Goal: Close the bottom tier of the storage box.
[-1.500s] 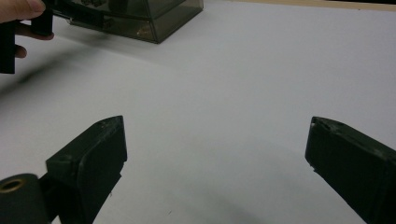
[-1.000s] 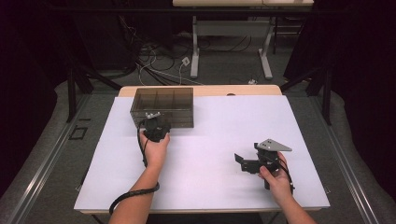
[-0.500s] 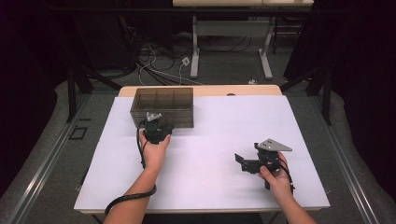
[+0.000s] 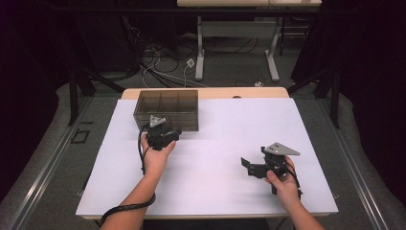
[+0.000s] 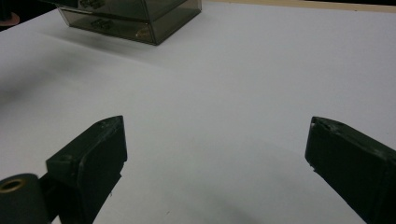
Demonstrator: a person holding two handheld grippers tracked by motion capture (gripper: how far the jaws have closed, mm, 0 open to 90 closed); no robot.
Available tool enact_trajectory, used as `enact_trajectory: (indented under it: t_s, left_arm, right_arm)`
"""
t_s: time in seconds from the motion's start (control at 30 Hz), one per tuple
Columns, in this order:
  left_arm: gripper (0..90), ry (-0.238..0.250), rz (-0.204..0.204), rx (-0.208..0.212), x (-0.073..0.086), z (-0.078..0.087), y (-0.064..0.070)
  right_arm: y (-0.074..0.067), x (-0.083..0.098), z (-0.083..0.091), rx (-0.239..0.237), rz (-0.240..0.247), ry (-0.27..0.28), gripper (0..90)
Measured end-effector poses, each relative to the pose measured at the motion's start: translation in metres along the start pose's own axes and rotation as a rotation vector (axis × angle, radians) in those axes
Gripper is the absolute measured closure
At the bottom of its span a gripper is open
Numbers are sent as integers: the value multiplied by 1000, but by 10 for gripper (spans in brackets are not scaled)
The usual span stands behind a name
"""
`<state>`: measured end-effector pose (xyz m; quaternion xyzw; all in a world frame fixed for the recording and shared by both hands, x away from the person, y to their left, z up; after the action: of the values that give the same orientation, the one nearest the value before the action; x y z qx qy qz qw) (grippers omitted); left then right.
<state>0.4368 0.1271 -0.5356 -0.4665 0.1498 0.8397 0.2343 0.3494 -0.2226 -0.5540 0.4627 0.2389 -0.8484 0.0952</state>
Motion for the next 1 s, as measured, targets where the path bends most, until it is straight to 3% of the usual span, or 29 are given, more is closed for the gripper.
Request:
enact_trajectory:
  t_s: [0.23,0.57,1.0]
  left_arm:
    - [465,-6,-46,26,-2,9,7]
    - [267,36,-52,120,-7,25,20]
    - [82,57,-68,173,1,45,26]
  right_arm:
    - [0,0,-1,1,-1,1,53]
    - [0,0,0,2,0,0,53]
    - [0,0,1,0,2,8,53]
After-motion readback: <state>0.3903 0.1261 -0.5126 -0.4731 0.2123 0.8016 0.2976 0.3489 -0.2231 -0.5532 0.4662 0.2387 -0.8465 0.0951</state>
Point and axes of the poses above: each handheld gripper's, and its own axes: z roughly backward along the jaws, x roughly out of its underside, y roughly to its right, the point moved 3 cm from there along -z, roughly forward along the jaws, and after that the axes turned 13 degrees about -z, right-handed, at the moved point
